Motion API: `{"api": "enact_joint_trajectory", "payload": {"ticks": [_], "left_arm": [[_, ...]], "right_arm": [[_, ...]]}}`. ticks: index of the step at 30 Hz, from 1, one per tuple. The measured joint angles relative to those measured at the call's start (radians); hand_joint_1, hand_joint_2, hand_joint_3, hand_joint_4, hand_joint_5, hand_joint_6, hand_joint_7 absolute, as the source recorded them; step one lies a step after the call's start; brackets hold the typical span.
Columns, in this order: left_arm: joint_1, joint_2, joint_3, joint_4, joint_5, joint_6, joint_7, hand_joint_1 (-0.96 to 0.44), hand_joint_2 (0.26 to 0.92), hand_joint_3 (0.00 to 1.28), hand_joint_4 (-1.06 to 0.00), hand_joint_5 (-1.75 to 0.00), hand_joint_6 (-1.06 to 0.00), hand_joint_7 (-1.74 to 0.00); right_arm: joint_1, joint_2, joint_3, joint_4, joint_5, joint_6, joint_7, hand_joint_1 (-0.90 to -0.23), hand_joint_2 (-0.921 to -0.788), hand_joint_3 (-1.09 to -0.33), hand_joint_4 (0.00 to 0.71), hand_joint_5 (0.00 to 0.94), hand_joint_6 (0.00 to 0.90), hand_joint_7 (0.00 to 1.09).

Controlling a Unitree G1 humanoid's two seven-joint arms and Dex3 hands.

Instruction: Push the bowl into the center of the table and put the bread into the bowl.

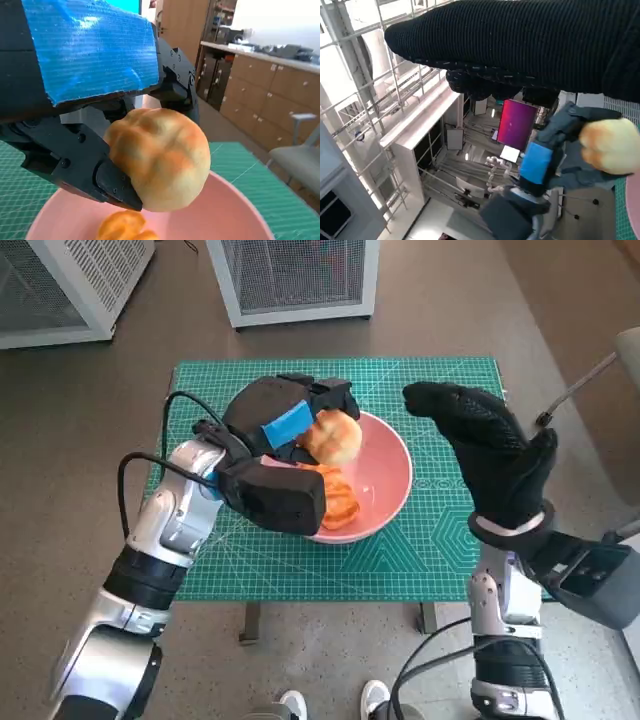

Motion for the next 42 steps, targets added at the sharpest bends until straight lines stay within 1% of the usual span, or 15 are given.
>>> {"api": "enact_joint_trajectory", "payload": {"ticks": [1, 2, 6, 10, 16, 19, 21, 26, 31, 33, 35, 39, 42], "left_arm": [[0.0, 0.001, 0.0, -0.002, -0.003, 0.004, -0.01, -0.28, 0.919, 0.03, -0.35, -0.05, -0.37, -0.26], [0.0, 0.001, 0.001, -0.005, -0.006, 0.008, -0.019, -0.28, 0.919, 0.03, -0.31, -0.03, -0.35, -0.22], [0.006, 0.002, 0.009, -0.02, -0.038, 0.018, -0.056, -0.3, 0.919, 0.02, -0.18, -0.01, -0.32, -0.16], [0.022, 0.002, 0.035, -0.033, -0.094, 0.015, -0.079, -0.31, 0.918, 0.01, -0.08, 0.0, -0.28, -0.13], [0.06, 0.003, 0.089, -0.056, -0.2, 0.003, -0.116, -0.33, 0.917, 0.01, -0.02, 0.0, -0.24, -0.09], [0.08, 0.002, 0.123, -0.065, -0.267, 0.0, -0.142, -0.33, 0.918, 0.01, -0.01, 0.0, -0.23, -0.08], [0.094, 0.002, 0.148, -0.071, -0.316, 0.0, -0.159, -0.35, 0.919, 0.01, -0.01, 0.0, -0.23, -0.08], [0.12, -0.004, 0.211, -0.088, -0.428, 0.0, -0.188, -0.37, 0.921, 0.02, -0.02, -0.01, -0.24, -0.08], [0.146, -0.027, 0.274, -0.117, -0.543, 0.0, -0.202, -0.42, 0.921, 0.05, -0.05, -0.02, -0.26, -0.09], [0.17, -0.042, 0.297, -0.155, -0.591, -0.001, -0.203, -0.43, 0.921, 0.06, -0.06, -0.02, -0.26, -0.1], [0.183, -0.05, 0.305, -0.177, -0.612, -0.004, -0.203, -0.44, 0.921, 0.08, -0.06, -0.02, -0.25, -0.09], [0.222, -0.071, 0.329, -0.251, -0.658, -0.003, -0.199, -0.46, 0.921, 0.11, -0.09, -0.02, -0.23, -0.11], [0.228, -0.077, 0.339, -0.272, -0.674, -0.001, -0.199, -0.47, 0.921, 0.12, -0.09, -0.02, -0.22, -0.12]], "right_arm": [[0.0, 0.0, 0.0, 0.0, -0.001, 0.0, -0.001, -0.451, -0.921, -0.491, 0.335, 0.016, 0.036, 0.74], [0.0, 0.001, 0.0, 0.0, -0.001, 0.001, -0.003, -0.45, -0.921, -0.491, 0.335, 0.016, 0.038, 0.74], [0.0, 0.002, 0.0, 0.0, -0.003, 0.002, -0.008, -0.449, -0.921, -0.49, 0.336, 0.015, 0.042, 0.73], [0.0, 0.005, 0.0, 0.0, -0.004, 0.002, -0.01, -0.453, -0.921, -0.489, 0.336, 0.015, 0.044, 0.72], [0.0, 0.007, 0.0, 0.0, -0.005, 0.001, -0.015, -0.455, -0.921, -0.488, 0.338, 0.015, 0.046, 0.72], [-0.002, 0.007, 0.0, 0.001, -0.005, -0.001, -0.016, -0.454, -0.921, -0.488, 0.339, 0.014, 0.046, 0.71], [-0.003, 0.007, -0.001, 0.003, -0.005, -0.003, -0.016, -0.454, -0.921, -0.484, 0.341, 0.013, 0.056, 0.69], [-0.008, 0.007, -0.004, 0.01, -0.004, -0.003, -0.016, -0.451, -0.921, -0.479, 0.344, 0.013, 0.062, 0.67], [-0.026, 0.007, -0.008, 0.012, -0.004, -0.002, -0.022, -0.446, -0.921, -0.472, 0.335, 0.006, 0.068, 0.66], [-0.036, 0.006, -0.01, 0.011, -0.005, 0.0, -0.031, -0.442, -0.921, -0.472, 0.328, 0.003, 0.07, 0.66], [-0.04, 0.005, -0.011, 0.009, -0.006, 0.003, -0.037, -0.436, -0.921, -0.475, 0.321, 0.001, 0.07, 0.65], [-0.051, 0.002, -0.013, 0.002, -0.02, 0.013, -0.07, -0.423, -0.921, -0.482, 0.317, 0.005, 0.074, 0.64], [-0.063, -0.002, -0.015, -0.009, -0.045, 0.02, -0.101, -0.422, -0.916, -0.483, 0.327, 0.011, 0.084, 0.64]]}}
